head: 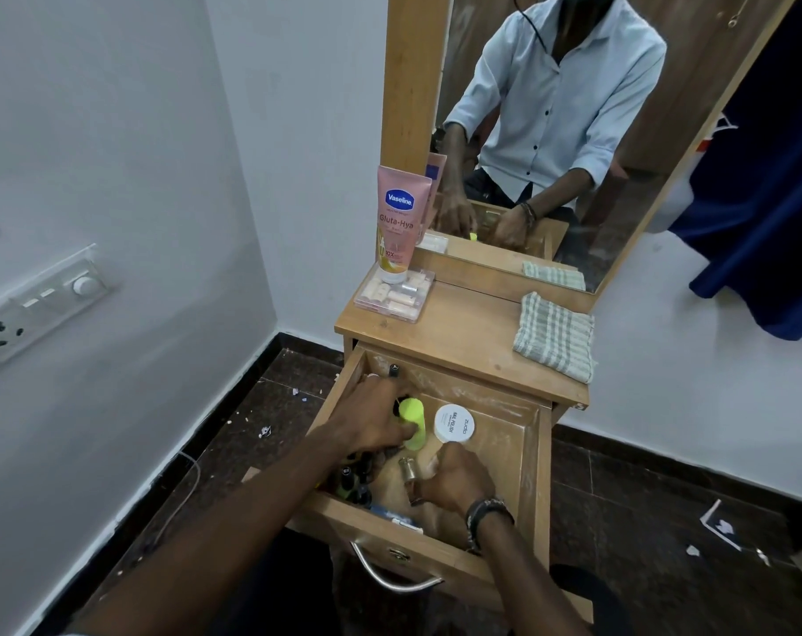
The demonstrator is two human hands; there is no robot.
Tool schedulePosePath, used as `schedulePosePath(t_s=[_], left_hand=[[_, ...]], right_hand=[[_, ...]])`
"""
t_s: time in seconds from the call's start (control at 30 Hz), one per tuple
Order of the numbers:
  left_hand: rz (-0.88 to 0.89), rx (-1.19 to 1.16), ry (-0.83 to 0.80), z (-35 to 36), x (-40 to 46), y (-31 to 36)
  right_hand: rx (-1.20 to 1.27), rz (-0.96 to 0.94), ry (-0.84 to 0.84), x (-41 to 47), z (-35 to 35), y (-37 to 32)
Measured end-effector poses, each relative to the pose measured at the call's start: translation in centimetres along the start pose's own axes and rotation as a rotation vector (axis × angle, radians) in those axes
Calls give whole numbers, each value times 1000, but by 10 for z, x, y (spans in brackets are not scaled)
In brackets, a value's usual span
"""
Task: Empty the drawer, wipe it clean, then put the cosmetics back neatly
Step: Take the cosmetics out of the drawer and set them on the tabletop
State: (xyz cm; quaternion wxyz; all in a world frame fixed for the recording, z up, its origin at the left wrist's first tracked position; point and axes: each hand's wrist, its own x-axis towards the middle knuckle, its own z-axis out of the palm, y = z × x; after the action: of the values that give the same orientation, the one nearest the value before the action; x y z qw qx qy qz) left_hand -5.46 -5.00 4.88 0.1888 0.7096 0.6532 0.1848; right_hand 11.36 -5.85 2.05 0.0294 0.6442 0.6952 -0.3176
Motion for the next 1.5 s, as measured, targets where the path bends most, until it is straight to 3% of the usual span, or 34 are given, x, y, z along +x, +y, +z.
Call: schedulePosePath(t_s=[0.1, 0.2, 0.4, 0.5, 0.6, 0.77, 1.0, 1.5], left_hand=[[29, -49, 73, 1, -3, 5], [27, -135, 124, 2, -10, 11], [41, -434, 147, -4, -13, 18], [-55, -596, 298, -18, -13, 15], [-177, -364, 377, -25, -11, -5], [-318, 32, 205, -17, -8, -7], [-359, 288, 25, -9, 6, 9], [-374, 423, -1, 5, 9, 14]], right_hand=[[-14, -15, 187, 0, -9, 0], [49, -155, 312, -3, -18, -4], [101, -313, 367, -8, -29, -14], [160, -302, 397, -2, -33, -16], [203, -302, 464, 2, -49, -27], [272, -378, 572, 8, -86, -65], [338, -429, 524, 43, -99, -129], [223, -433, 482, 84, -75, -163]])
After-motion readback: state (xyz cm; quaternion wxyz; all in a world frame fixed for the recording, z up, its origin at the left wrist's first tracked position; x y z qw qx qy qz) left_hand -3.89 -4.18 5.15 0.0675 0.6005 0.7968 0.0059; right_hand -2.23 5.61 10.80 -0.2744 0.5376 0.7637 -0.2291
